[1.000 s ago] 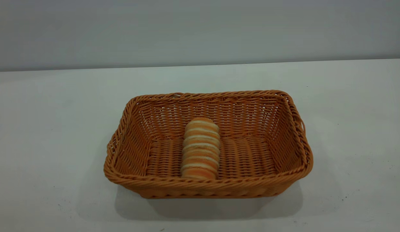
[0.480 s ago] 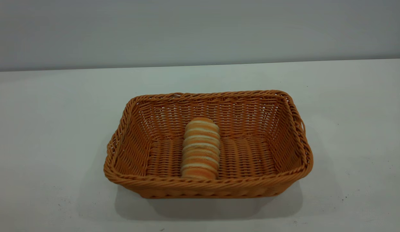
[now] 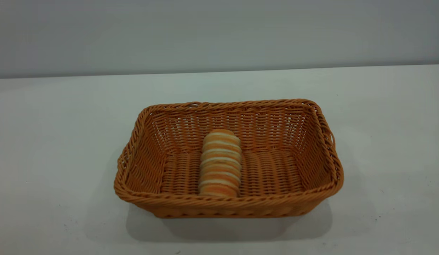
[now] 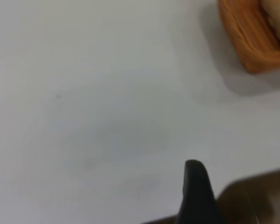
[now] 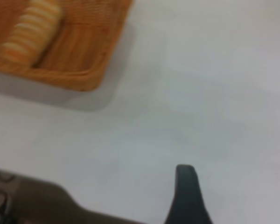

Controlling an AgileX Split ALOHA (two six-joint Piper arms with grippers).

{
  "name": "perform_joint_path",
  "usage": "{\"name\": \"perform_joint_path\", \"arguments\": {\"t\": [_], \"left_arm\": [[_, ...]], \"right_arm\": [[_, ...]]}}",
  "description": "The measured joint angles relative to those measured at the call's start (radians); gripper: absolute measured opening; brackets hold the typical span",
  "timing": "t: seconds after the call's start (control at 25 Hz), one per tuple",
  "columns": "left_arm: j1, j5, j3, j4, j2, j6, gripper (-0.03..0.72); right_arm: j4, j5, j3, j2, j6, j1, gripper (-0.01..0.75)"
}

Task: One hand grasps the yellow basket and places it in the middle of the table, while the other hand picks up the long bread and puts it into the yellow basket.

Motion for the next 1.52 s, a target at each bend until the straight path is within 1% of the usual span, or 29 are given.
{"name": "perform_joint_path", "arguments": {"t": [0.12, 0.24, 0.56, 1.52], "left_arm": [[0.049, 0.000, 0.000, 0.000, -0.012, 0.000, 0.555], [0.067, 0.000, 0.000, 0.000, -0.013, 0.000, 0.555], [0.067, 0.000, 0.000, 0.000, -0.013, 0.000, 0.555], [0.067, 0.000, 0.000, 0.000, -0.013, 0.001, 0.555]], "right_arm": [[0.000, 0.000, 0.000, 0.000, 0.000, -0.079, 0.535], [0.000, 0.001, 0.000, 0.000, 0.000, -0.121, 0.535], [0.001, 0.001, 0.000, 0.000, 0.000, -0.110, 0.534], [0.001, 0.002, 0.000, 0.000, 0.000, -0.110, 0.533]]}}
